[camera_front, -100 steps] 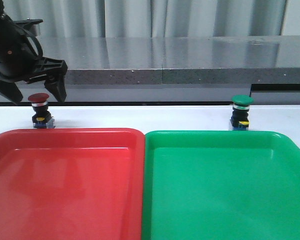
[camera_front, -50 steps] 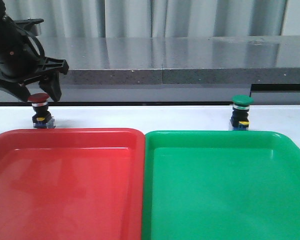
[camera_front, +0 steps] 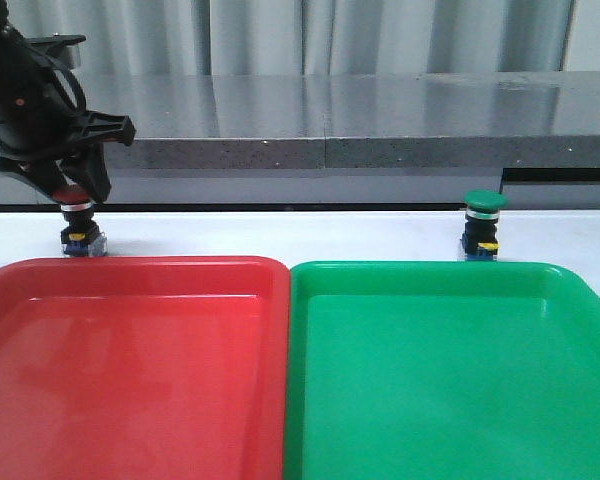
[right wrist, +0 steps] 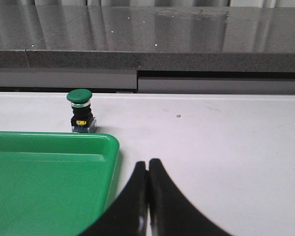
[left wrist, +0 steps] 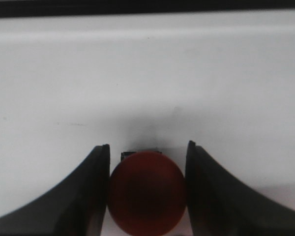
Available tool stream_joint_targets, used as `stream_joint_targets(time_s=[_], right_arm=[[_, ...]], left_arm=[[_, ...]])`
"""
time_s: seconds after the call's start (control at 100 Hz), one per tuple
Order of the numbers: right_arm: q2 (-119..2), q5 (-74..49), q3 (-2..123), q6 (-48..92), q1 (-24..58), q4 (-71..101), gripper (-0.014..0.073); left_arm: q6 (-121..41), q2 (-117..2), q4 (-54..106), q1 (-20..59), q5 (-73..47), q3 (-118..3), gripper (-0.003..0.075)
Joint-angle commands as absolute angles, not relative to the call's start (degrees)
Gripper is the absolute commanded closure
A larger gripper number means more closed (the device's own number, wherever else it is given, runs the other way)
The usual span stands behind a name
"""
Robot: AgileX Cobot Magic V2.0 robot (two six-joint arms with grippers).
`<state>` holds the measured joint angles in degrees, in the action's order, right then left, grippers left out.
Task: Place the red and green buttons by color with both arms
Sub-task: 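Lift the red button with the left gripper and lower it into the red tray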
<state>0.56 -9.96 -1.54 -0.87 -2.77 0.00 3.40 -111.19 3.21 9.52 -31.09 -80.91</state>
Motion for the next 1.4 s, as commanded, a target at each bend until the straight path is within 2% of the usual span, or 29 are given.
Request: stream_joint_targets(time_s=[0.0, 0.33, 0.65, 0.98, 1.39], right_arm=[[1.83, -5.13, -0.73, -0.9, -3.06, -0.64, 0.0661], [1.83, -5.13, -0.73, -0.9, -3.06, -0.64, 0.0661], [1.83, -5.13, -0.73, -0.9, -3.06, -0.64, 0.0661], [1.83, -5.13, -0.73, -0.9, -3.06, -0.64, 0.0661], [1.83, -5.13, -0.73, -0.9, -3.06, -0.64, 0.0661]], left_arm=[[3.53, -105.06, 3.37, 9.89, -29.63, -82.73, 0.0659], [3.53, -93.45, 8.31, 9.99, -32.5, -80.27, 0.0659], [4.02, -84.65, 11.54, 13.81, -26.11, -64.15, 0.0659], [4.26, -84.47, 12.74, 19.46, -18.47, -56.81, 0.0659], [4.26, -88.89, 13.04, 19.78, -16.04, -55.72, 0.0659]])
